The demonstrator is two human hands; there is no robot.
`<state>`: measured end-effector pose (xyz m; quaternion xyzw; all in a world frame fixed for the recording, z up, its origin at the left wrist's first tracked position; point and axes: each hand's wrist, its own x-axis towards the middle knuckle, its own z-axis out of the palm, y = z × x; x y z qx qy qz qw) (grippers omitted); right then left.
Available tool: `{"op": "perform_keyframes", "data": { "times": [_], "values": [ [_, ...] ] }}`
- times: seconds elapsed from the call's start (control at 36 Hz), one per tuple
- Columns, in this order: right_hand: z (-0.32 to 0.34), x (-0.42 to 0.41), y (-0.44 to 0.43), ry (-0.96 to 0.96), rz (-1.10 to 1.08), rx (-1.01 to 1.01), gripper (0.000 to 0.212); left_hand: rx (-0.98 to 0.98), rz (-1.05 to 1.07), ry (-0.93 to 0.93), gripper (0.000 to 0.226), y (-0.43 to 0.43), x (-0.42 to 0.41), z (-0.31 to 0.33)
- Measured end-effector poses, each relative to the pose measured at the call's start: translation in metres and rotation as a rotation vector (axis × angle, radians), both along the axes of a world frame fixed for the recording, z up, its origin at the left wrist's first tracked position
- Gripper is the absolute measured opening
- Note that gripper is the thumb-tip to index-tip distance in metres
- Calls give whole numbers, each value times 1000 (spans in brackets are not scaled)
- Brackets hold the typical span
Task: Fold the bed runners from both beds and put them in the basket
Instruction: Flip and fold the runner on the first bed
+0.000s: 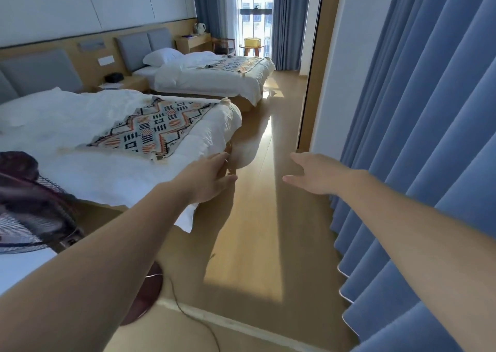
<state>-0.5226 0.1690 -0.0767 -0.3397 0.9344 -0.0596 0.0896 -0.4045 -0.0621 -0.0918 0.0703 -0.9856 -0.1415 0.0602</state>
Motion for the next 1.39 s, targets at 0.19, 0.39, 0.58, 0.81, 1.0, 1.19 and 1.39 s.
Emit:
{"op": "perform_keyframes", "data": {
  "times": [0.19, 0.39, 0.58, 0.81, 1.0, 1.19, 1.39],
  "values": [
    [-15, -69, -29, -4, 12, 13, 62, -25, 46, 11, 63, -26, -66, -19],
    [-27, -149, -72, -18, -14, 3, 64, -2, 80, 16, 65, -74, -143, -44],
    [-25, -234, -130, -29, -26, 0, 62, 23, 86, 6, 57, -134, -226, -49],
    [-35, -311, -176, -69, -60, -72, 62, 80, 120, -10, 65, -199, -312, -63],
    [-53, -383, -195, -137, -84, -51, 64, 86, 129, -30, 66, -224, -388, -74],
    [-81, -486, -201, -179, -78, -21, 63, 96, 189, -52, 65, -234, -481, -97],
    [-97, -606, -212, -208, -8, 10, 69, 136, 259, -89, 64, -229, -573, -107]
  ]
}}
